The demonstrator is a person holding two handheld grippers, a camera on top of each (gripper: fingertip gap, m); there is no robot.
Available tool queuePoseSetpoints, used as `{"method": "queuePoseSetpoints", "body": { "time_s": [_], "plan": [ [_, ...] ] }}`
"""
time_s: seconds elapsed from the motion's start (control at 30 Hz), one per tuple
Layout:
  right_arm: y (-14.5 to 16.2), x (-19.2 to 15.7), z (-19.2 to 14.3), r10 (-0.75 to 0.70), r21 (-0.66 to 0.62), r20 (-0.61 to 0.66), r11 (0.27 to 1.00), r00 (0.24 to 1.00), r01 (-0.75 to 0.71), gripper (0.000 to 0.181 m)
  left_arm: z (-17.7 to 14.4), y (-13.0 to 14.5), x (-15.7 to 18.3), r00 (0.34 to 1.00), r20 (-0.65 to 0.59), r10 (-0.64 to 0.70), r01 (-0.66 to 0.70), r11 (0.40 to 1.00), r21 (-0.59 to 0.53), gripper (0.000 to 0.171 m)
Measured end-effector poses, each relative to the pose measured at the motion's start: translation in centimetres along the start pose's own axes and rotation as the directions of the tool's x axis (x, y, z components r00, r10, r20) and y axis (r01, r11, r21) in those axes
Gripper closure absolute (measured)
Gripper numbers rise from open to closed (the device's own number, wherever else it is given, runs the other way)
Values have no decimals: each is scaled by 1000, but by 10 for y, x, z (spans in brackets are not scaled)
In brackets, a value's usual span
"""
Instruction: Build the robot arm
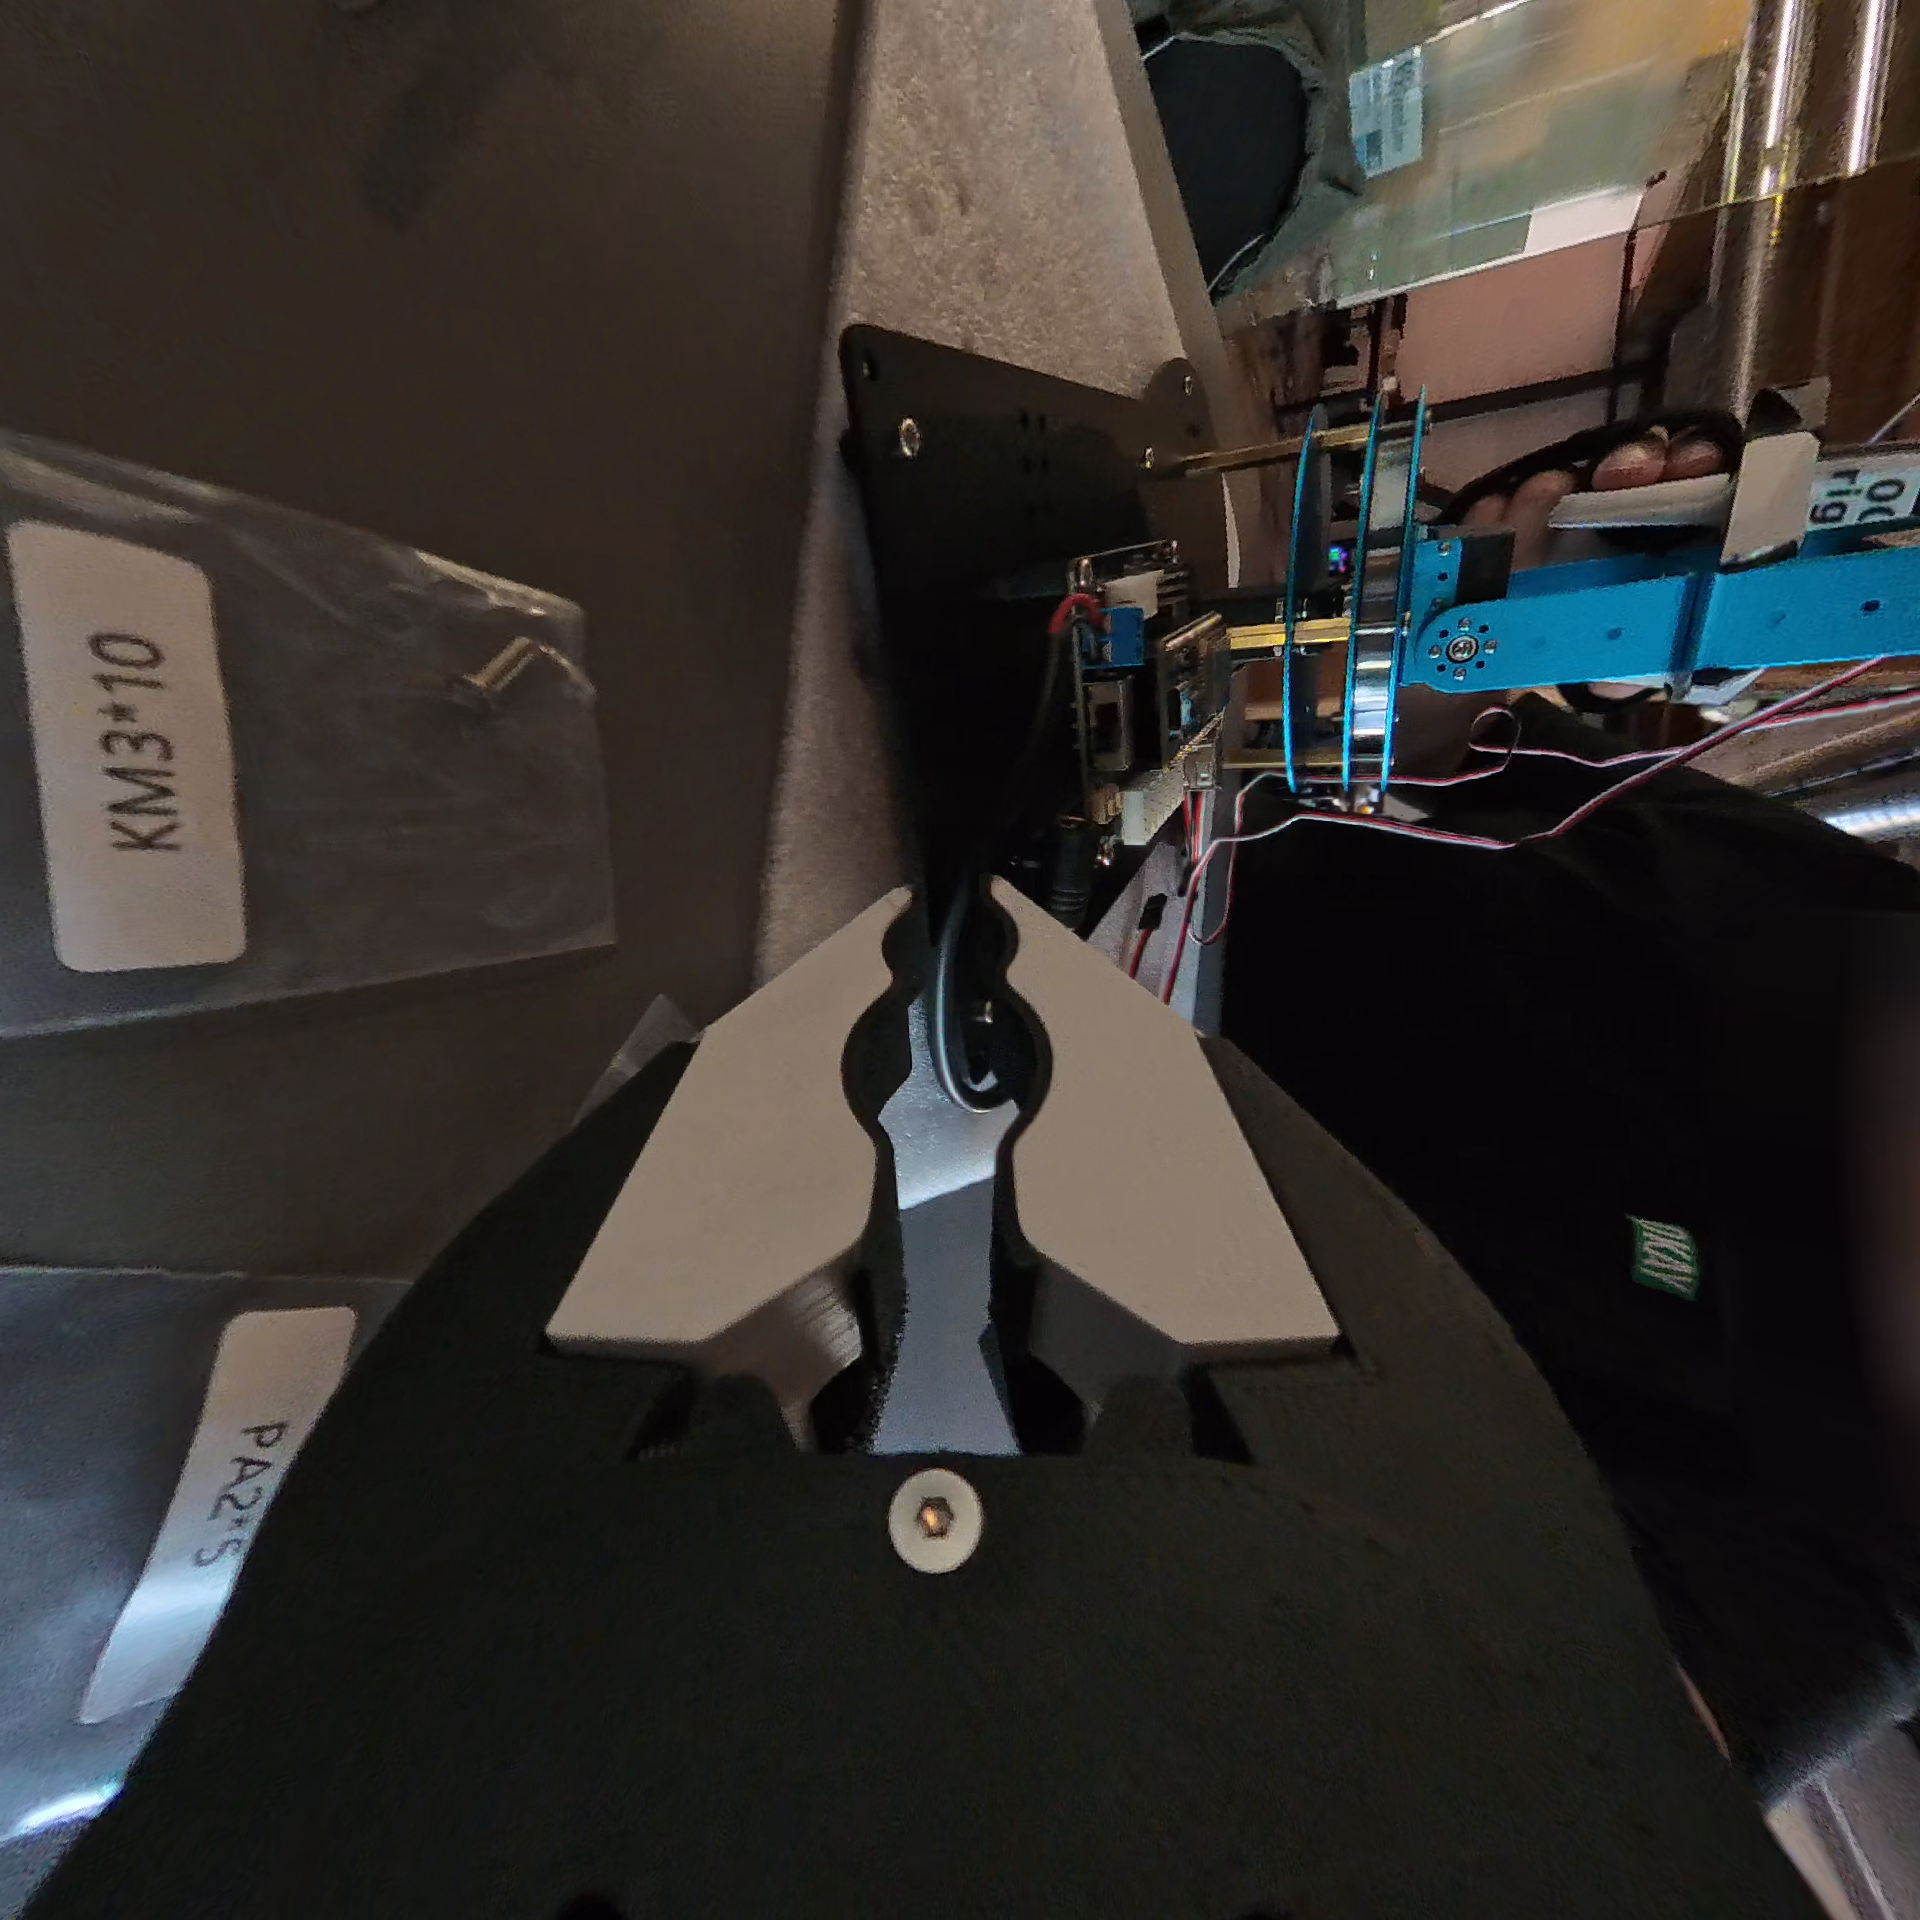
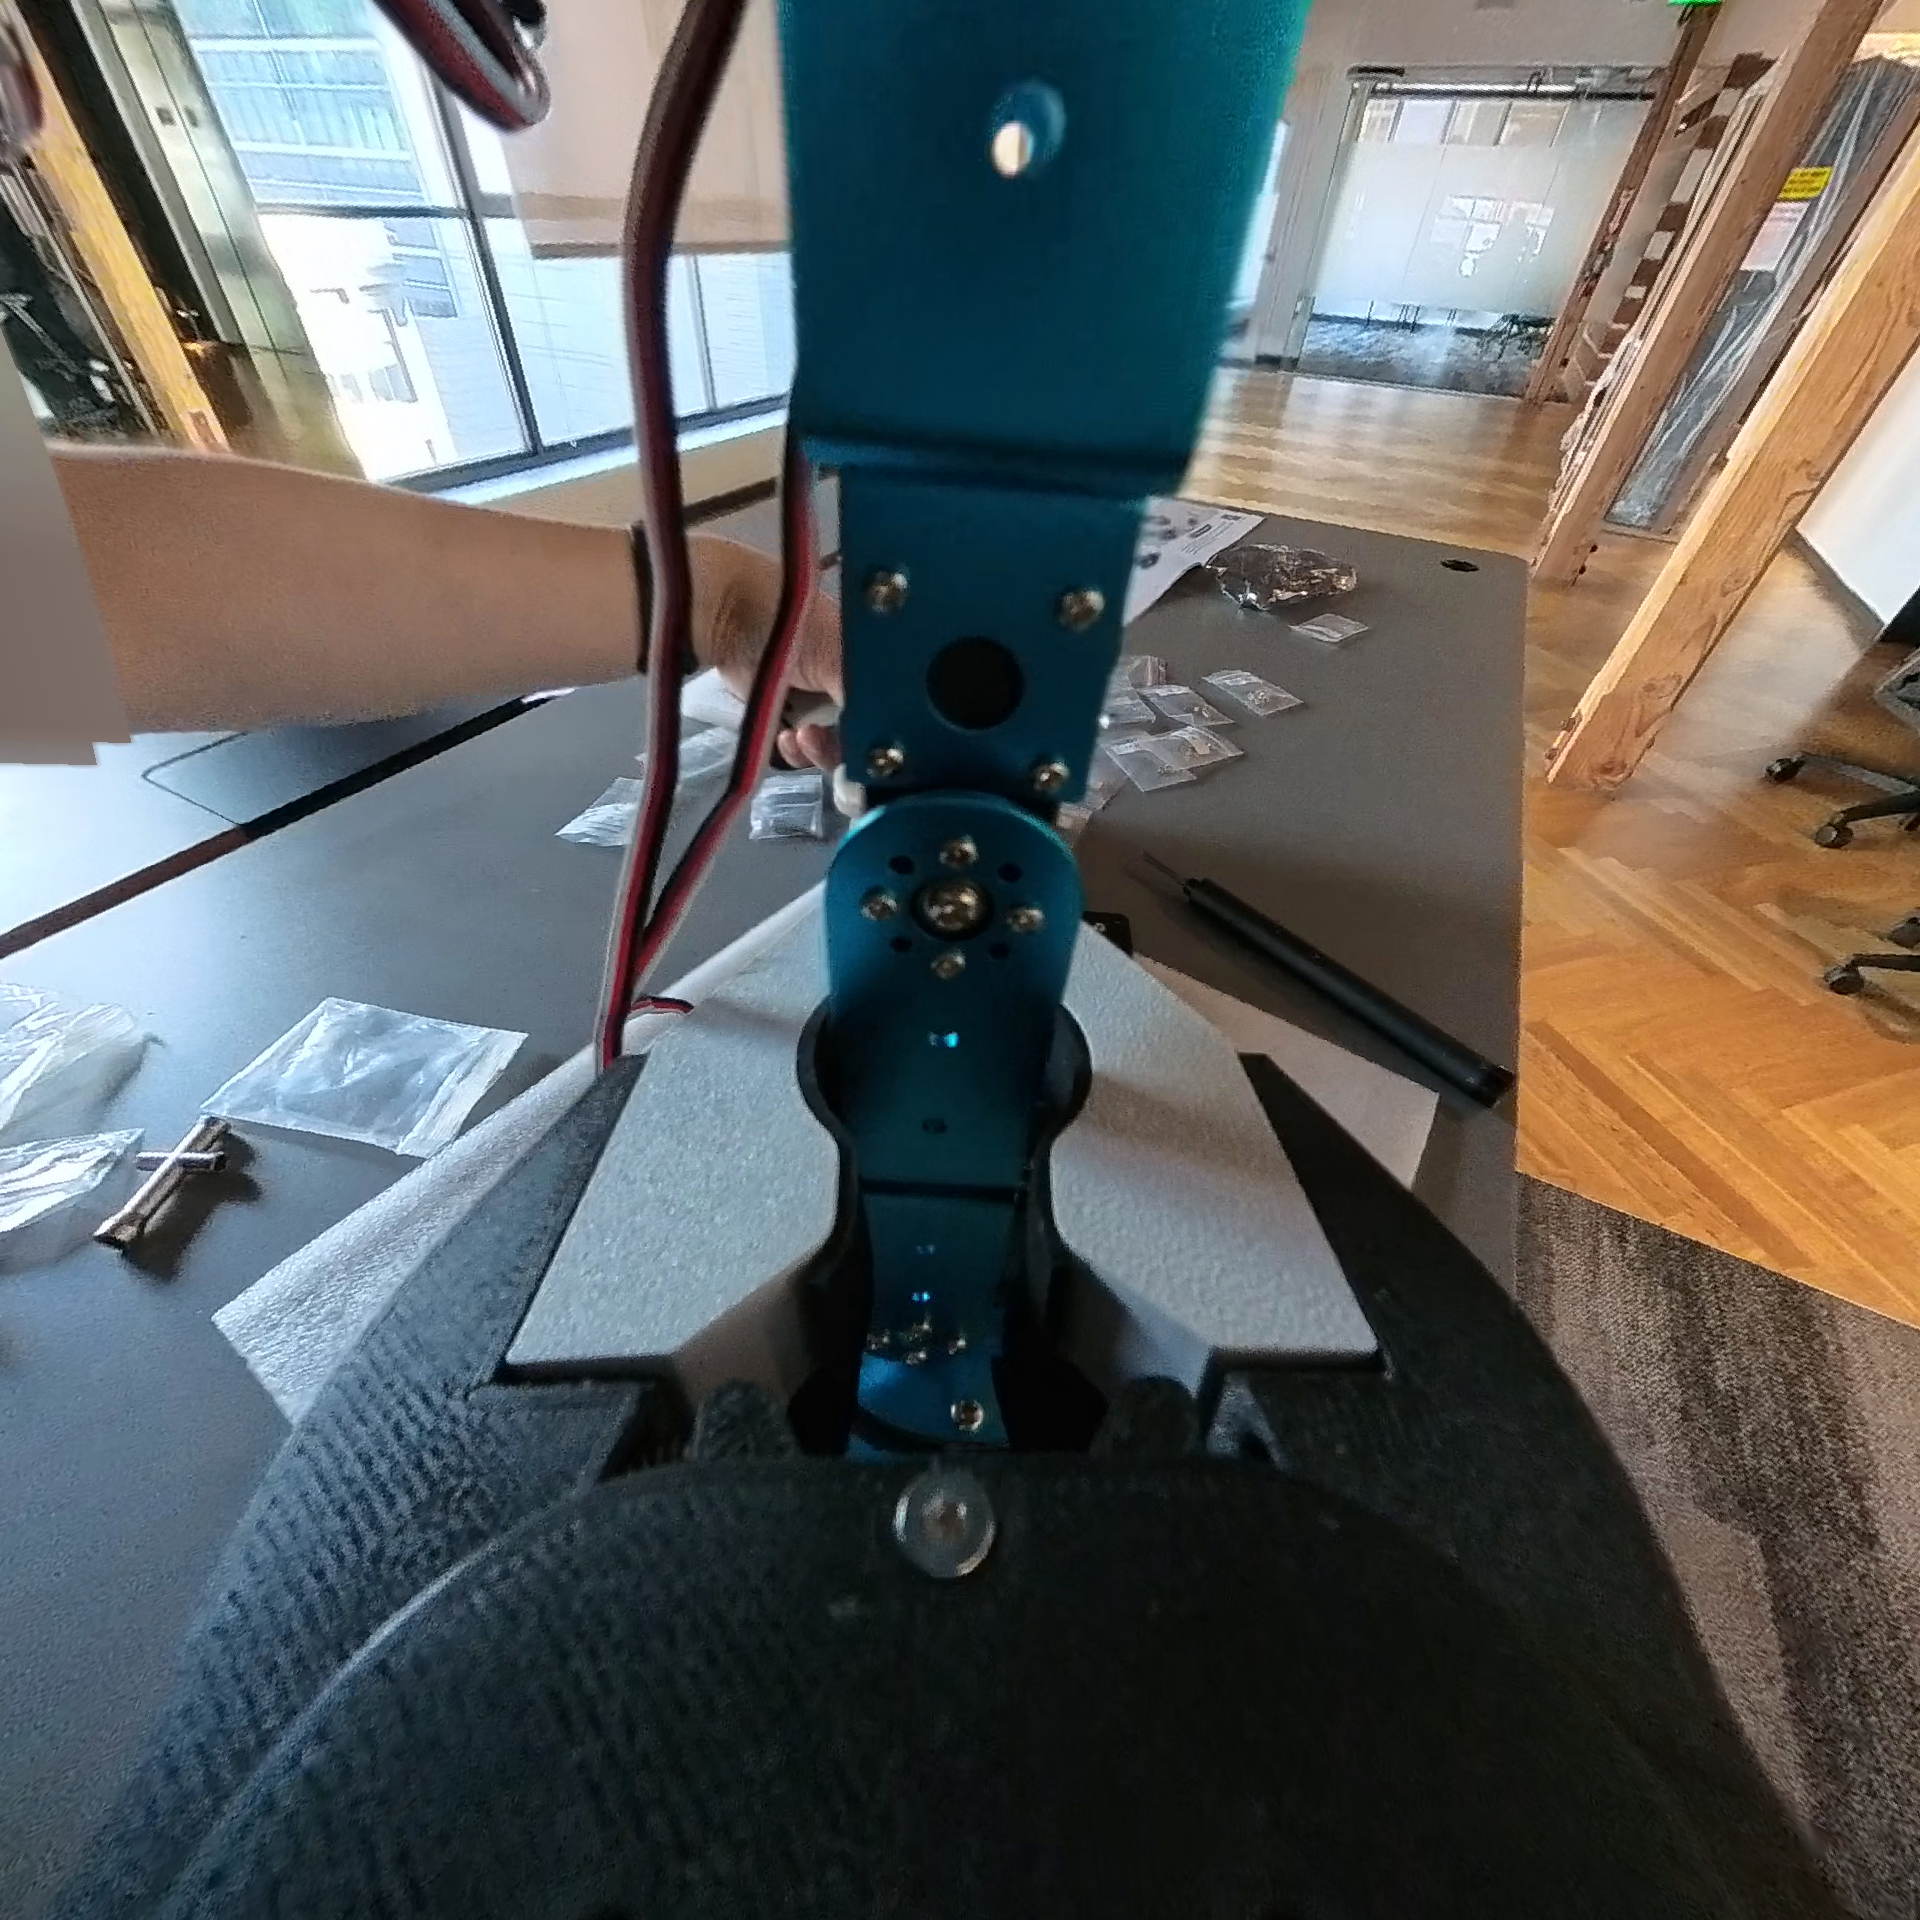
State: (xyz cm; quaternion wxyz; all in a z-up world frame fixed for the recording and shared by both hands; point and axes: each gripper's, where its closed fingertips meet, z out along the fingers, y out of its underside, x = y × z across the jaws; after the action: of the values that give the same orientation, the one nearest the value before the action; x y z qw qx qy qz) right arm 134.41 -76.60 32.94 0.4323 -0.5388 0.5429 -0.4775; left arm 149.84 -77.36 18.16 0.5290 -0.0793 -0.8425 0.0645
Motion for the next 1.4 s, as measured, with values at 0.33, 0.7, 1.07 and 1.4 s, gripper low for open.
{"method": "queuePoseSetpoints", "body": {
  "time_s": [0.33, 0.7, 1.07, 1.4],
  "plan": [
    [10, -1, 8, 24, -31, -17, 999, 1000, -24, 153, -1, -2, 4, 999, -45, -20, 23, 998, 59, 159],
    [11, -1, 8, -16, -93, 15, 995, 1000, 17, 155, 0, -1, 0, 1000, 17, -14, 13, 998, 54, 167],
    [10, -1, 7, -27, -98, 48, 995, 998, 31, 155, 0, 4, 2, 998, 48, -28, 25, 998, 54, 167],
    [6, -5, 5, -56, -98, 141, 993, 988, 70, 156, 0, 19, 6, 996, 42, -77, 74, 995, 67, 167]
  ]
}}
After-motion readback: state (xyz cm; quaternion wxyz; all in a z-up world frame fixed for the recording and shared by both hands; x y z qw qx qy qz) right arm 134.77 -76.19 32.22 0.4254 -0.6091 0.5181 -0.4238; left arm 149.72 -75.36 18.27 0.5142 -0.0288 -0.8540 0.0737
